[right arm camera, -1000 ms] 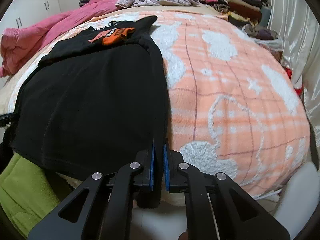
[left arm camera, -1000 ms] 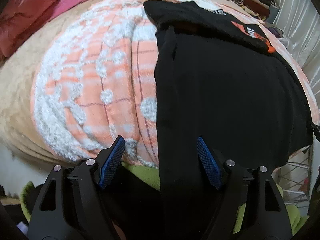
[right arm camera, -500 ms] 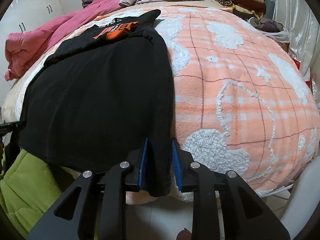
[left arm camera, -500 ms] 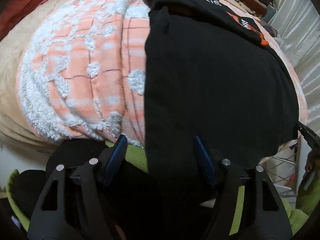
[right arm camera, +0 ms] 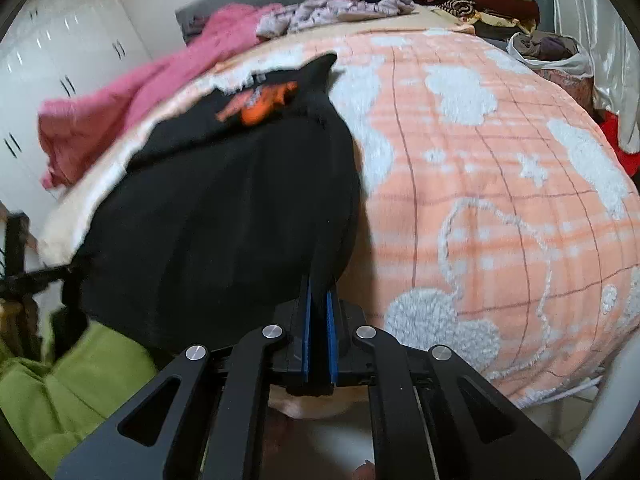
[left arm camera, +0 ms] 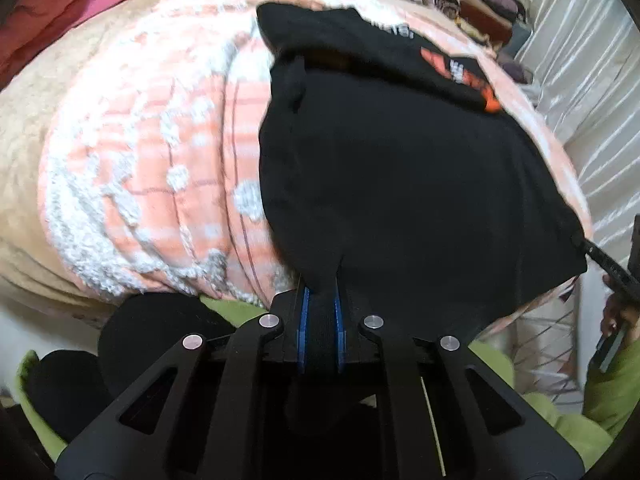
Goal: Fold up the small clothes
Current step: 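Lift the hem with both tools and fold it toward the collar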
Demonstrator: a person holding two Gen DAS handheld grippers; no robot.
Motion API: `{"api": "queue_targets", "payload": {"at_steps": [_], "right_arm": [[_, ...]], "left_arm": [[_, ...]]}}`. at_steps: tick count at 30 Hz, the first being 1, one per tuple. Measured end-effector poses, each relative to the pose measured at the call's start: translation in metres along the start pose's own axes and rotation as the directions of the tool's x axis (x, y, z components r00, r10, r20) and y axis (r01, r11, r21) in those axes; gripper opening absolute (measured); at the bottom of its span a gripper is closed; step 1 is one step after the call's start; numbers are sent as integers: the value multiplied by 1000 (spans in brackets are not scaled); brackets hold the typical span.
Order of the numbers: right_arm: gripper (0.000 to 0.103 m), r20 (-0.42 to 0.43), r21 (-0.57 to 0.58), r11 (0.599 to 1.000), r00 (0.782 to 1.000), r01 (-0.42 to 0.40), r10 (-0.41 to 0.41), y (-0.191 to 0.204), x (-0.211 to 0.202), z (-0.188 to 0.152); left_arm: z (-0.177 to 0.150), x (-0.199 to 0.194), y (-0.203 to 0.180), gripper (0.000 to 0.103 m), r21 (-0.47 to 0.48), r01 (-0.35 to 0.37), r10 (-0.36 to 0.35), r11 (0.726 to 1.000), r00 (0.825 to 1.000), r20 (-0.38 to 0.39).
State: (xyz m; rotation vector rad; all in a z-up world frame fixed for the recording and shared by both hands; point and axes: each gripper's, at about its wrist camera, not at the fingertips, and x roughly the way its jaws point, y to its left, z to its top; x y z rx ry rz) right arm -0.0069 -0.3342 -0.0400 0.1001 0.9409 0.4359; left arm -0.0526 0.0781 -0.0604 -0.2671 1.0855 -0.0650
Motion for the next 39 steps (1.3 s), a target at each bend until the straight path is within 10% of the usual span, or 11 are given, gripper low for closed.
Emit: {"api": "queue_targets", "payload": {"at_steps": [19,39], "right_arm": [[6,320,20,990,939,-139,125,9,-50,90],[6,401,30,999,916,-15,2,19,-6,199]], "left_arm": [[77,-68,-4,4,-48,61,-46,997,965,258],[179,-54,15,4,-113,51,-6,992,929,371]]}}
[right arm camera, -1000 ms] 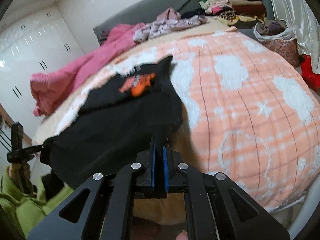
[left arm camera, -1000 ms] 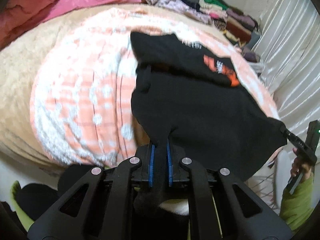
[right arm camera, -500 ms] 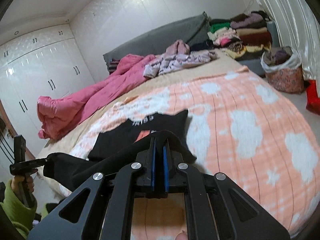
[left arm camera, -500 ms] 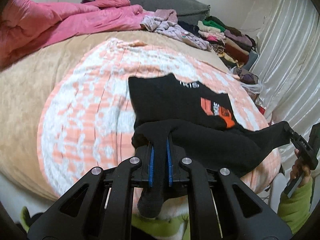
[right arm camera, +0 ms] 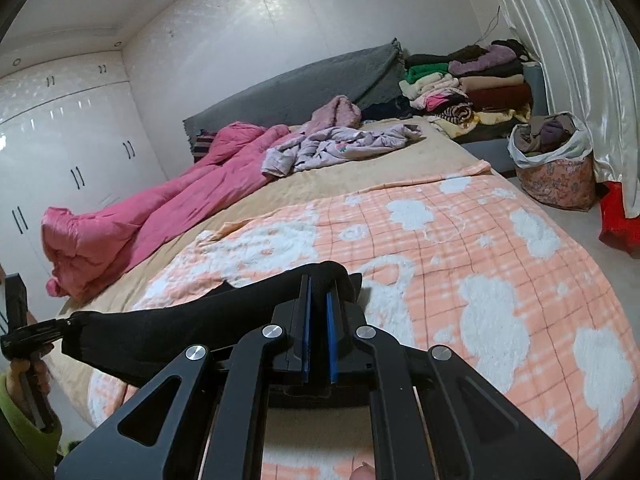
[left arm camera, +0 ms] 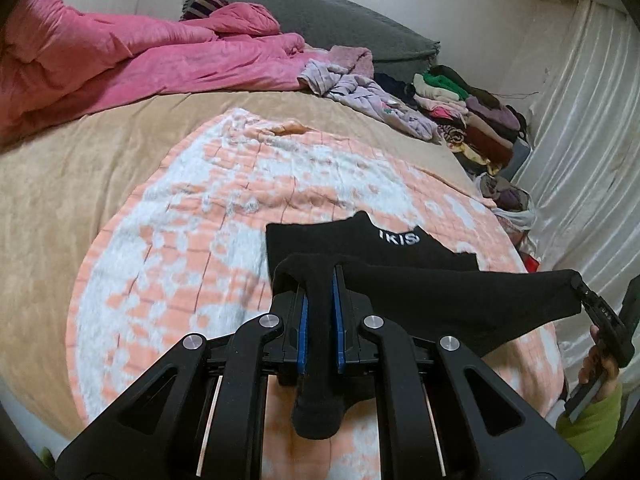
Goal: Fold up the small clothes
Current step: 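Lift the hem with both tools and fold it toward the collar, then lay the folded hem down and open both tools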
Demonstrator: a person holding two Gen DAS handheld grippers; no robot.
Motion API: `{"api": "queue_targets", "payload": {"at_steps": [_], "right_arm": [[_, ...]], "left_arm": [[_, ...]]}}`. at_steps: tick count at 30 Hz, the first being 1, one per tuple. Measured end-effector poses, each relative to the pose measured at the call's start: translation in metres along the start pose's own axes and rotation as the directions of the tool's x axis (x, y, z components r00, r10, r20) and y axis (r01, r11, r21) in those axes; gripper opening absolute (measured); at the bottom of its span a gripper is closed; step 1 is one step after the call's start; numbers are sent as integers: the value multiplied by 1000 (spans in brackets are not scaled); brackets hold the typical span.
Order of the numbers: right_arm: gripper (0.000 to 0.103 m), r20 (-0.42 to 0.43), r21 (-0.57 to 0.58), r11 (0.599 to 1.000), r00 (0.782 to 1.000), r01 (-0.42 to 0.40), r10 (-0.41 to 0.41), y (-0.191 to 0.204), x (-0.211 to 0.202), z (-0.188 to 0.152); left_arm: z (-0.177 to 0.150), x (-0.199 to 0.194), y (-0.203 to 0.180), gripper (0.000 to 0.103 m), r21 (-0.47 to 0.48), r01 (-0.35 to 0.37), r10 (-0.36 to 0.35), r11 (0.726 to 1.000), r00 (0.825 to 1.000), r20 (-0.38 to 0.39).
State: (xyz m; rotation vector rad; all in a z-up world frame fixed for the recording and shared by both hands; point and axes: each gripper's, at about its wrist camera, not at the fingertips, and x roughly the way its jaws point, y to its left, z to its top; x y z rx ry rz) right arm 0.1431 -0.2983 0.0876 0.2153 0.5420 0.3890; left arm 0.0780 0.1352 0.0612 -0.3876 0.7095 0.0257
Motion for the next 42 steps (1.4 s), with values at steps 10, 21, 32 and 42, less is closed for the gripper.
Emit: {"api": "queue_targets", "payload": {"at_steps": [10,21,32,42], "right_arm": [[6,-70,-4,998,995,68,-68,-3,62,7],[8,-188,-6,991,973,137,-136,-9,119,-10],[56,-151,-34,985,974,166,-170,-3,110,-20],[60,-108,-197,973,984,120,-143,46,80,-48]], "left_arm": [[18,54,8,4,9,-70,70,997,997,-28],[13,101,18,7,35,-110,113,993,989,-96],[15,73,16,50,70,-166,165,984,986,16],[-20,59,-29,35,224,-99,101,970,995,3]]}}
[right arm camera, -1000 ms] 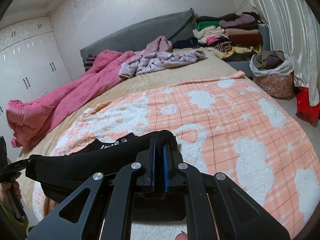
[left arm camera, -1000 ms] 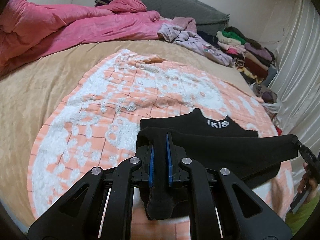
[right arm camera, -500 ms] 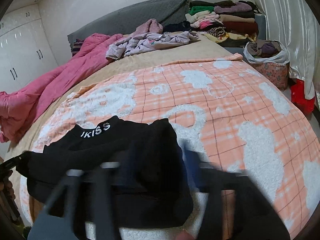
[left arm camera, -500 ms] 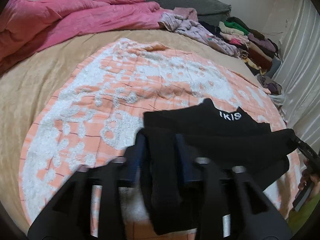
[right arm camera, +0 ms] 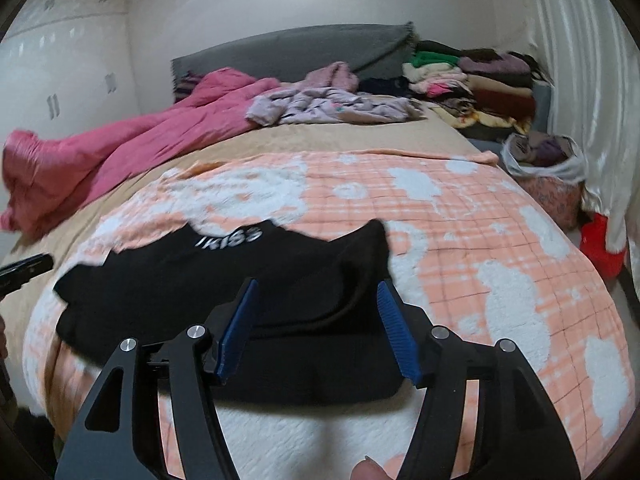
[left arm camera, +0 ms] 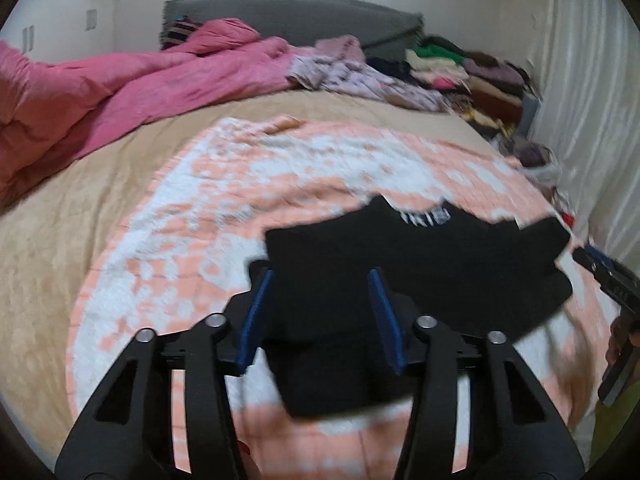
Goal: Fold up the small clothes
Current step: 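Lay the folded hem down and open both tools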
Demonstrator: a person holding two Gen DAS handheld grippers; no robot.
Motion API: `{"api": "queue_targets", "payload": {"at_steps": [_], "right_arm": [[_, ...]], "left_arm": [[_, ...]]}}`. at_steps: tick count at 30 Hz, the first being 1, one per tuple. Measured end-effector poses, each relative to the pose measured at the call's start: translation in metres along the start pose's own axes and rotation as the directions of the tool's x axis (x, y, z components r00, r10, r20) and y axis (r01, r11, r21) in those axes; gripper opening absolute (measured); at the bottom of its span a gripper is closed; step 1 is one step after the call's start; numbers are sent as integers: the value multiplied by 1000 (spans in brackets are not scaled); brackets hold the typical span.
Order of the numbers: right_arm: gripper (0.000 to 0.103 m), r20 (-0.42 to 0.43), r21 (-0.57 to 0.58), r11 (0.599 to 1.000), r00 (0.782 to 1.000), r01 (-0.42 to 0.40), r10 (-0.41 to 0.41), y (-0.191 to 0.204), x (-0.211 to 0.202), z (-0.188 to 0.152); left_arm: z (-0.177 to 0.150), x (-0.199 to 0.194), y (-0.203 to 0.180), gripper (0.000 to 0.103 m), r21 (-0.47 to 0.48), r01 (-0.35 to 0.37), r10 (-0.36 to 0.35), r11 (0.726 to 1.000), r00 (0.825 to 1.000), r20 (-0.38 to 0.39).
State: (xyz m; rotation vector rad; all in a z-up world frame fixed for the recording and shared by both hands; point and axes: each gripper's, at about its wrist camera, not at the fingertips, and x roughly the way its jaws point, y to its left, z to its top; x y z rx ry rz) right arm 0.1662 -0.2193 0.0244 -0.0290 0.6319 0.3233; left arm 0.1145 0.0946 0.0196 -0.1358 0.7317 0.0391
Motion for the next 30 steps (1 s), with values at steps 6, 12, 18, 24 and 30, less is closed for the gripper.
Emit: {"api": "queue_targets", "payload": {"at_steps": [6,12,18,24,30], "right_arm": [[34,-65,-77,994,995,-79,74,30,5,-17],[32,-139,-115,987,986,-108,91,45,25,-37],[32,-187,-132,988,981,-80,54,48,49,-45],[32,-195,-126,988,979,-93,67,49,68,-39],[32,-205,-106,989,975,-103,80,47,89,-24]], "left_arm": [[-27,23,-26,20,63,3,2,998,997,-75],[-48,41,-44,19,152,-51,66,987,993,-97],[-48,49,-44,19,184,-70,88,981,992,-92],[-36,59,-44,22,195,-72,90,978,992,-86],[-19,80,-40,23,194,-83,105,977,989,-102]]}}
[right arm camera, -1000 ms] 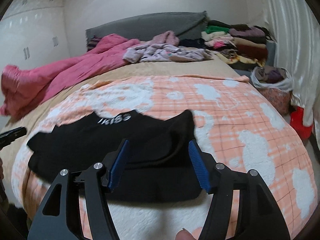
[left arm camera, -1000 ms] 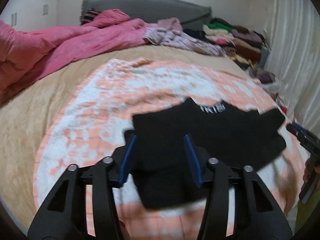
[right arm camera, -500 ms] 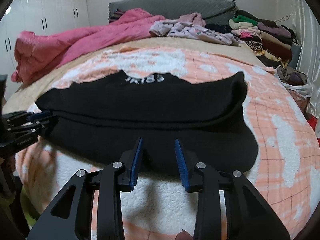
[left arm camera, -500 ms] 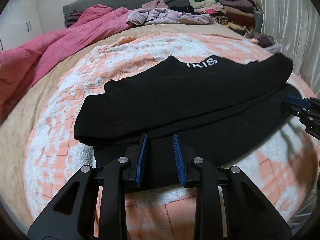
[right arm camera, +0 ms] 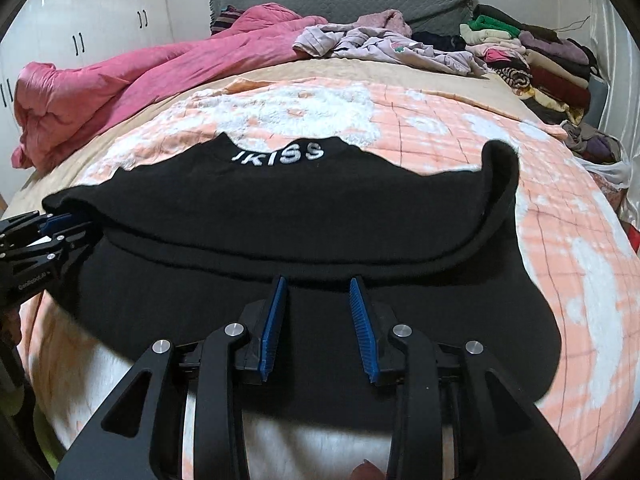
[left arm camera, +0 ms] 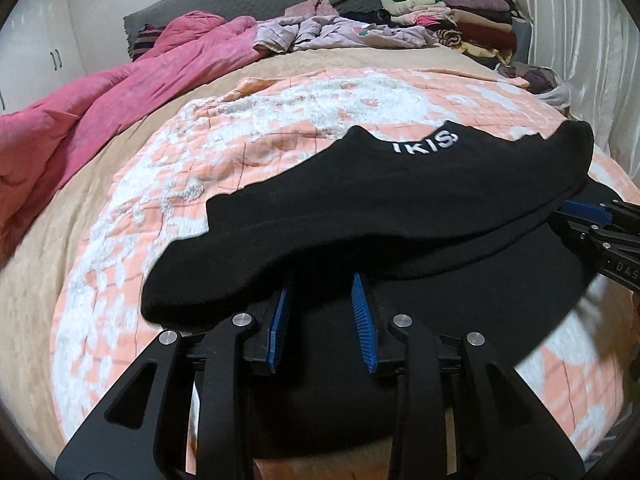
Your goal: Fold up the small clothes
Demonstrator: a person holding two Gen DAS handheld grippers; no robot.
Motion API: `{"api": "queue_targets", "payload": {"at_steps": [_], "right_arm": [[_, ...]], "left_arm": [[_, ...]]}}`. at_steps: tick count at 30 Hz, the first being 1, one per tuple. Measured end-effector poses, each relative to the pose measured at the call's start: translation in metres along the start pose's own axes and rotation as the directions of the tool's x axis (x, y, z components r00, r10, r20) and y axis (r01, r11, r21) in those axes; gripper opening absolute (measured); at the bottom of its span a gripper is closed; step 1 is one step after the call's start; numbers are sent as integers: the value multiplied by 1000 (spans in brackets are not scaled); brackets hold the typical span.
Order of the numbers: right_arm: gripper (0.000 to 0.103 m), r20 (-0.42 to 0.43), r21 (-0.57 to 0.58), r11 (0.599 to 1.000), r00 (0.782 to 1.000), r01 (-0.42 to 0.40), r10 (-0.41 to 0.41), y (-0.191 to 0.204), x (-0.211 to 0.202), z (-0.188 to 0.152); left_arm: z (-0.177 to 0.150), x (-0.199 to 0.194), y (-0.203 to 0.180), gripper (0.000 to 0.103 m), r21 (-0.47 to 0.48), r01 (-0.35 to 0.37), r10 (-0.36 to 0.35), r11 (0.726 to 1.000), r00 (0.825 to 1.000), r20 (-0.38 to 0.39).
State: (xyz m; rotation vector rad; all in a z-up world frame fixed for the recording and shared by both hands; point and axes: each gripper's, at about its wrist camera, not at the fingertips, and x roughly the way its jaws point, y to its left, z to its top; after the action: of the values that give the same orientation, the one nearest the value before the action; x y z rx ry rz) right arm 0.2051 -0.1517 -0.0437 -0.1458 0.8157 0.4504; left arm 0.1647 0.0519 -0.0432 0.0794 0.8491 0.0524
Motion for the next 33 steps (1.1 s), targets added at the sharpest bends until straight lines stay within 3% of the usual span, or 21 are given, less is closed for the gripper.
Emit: {"api": "queue_targets", "payload": {"at_steps": [5,10,12,15,23,25,27,29,33], "right_arm": [[32,7,-7,1000,1000,9,-9,-2,7,20],[34,37,-13,1000,999,28,-28,-6,7,40],[44,57,-6,999,998,40,-40,-9,4,47],[50,96,24,998,993,60,-62,-22,-2,61],[56,137,150,979,978,138,-158,-78,-19,69],[56,110,174,972,978,155,-176,-90,-16,60],[56,68,191,967,981,166,-182,-99,-10,50],[56,32,206,963,982,176,-186,-106,-6,38],[56,2,229,963,989,142,-146,-111,-6,14]], "left_arm": [[19,14,3,23,32,-24,24,999,1000,-11],[49,15,22,25,-28,-42,42,999,999,24],[60,10,34,33,-65,-50,54,997,997,53],[71,-2,54,34,-128,-49,61,991,994,89],[42,-19,98,35,-277,-18,42,961,996,83],[23,-17,104,35,-320,10,11,948,998,64],[8,-12,108,36,-366,79,-66,927,997,49],[-7,-8,110,39,-407,173,-170,897,984,45],[-26,-1,107,44,-438,215,-226,873,974,27]]}}
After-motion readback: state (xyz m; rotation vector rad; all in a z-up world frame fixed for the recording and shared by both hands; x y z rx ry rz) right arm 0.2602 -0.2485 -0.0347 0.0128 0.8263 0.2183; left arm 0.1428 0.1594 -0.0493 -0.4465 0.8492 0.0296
